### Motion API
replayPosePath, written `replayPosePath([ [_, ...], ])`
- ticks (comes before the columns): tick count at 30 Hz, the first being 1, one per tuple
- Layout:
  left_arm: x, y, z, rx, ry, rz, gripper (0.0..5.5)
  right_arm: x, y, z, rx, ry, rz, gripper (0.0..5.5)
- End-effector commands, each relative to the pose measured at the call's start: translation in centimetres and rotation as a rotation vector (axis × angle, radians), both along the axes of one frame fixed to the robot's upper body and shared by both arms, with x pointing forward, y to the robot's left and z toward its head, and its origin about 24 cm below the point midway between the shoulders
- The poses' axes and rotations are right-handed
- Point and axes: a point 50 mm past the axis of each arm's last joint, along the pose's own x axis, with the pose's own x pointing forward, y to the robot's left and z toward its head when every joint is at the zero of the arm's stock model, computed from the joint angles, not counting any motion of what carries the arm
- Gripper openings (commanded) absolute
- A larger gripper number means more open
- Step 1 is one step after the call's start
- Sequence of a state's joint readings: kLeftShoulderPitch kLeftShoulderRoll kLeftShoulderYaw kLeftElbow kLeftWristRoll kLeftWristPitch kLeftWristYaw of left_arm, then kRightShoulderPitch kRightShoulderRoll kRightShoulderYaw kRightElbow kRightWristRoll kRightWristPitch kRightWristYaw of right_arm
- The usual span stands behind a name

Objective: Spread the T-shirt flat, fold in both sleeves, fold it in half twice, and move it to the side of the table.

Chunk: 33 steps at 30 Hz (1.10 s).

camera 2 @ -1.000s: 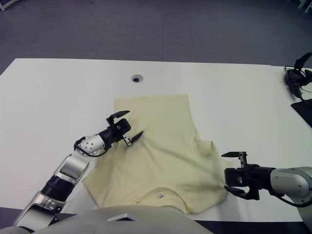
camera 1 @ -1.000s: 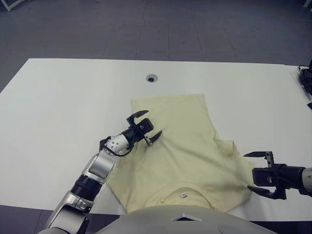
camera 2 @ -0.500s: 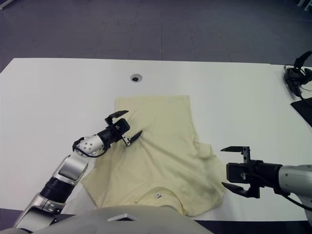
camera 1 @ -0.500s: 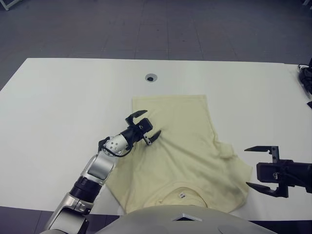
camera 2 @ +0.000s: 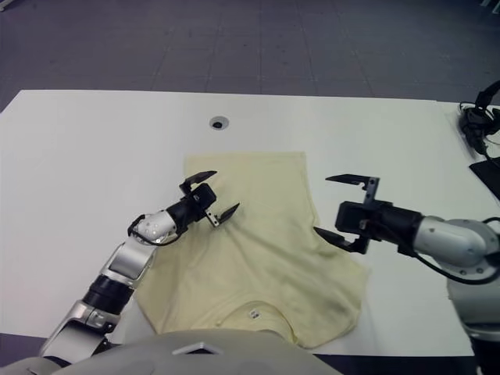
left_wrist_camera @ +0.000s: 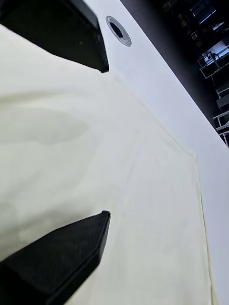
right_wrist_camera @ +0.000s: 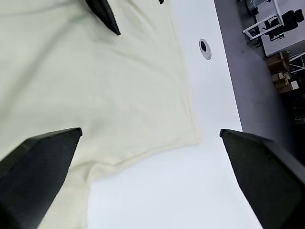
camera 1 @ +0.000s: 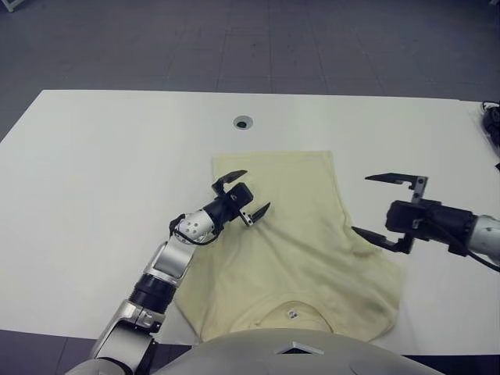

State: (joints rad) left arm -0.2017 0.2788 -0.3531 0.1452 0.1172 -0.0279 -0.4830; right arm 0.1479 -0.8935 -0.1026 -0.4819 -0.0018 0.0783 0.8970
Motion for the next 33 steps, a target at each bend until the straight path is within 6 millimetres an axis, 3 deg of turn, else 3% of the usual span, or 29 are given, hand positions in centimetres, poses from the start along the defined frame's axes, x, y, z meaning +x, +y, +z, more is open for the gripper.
replayPosePath([
  [1,1.1,0.1,2.1,-0.051,-0.067,0.013,5.40,2.8,1.6,-1.8,0.087,-0.022,-0.038,5.38],
  [8,1.9,5.0,8.0,-0.234,-0.196,0.183,5.40,7.0,5.7,-4.4,0.304,-0.015,-0.089,5.38],
  [13,1.8,8.1,10.8,-0.331,-0.270,0.347,5.40,8.1,8.3,-6.3,0.372,0.055,-0.062,5.38],
  [22,1.0,8.8,10.7,-0.368,-0.274,0.444,5.40,7.7,9.2,-10.6,0.238,0.172,-0.024,5.38],
  [33,0.9,8.9,9.9,-0.342,-0.260,0.451,5.40,9.0,8.7,-12.4,0.094,0.087,0.049,5.38],
])
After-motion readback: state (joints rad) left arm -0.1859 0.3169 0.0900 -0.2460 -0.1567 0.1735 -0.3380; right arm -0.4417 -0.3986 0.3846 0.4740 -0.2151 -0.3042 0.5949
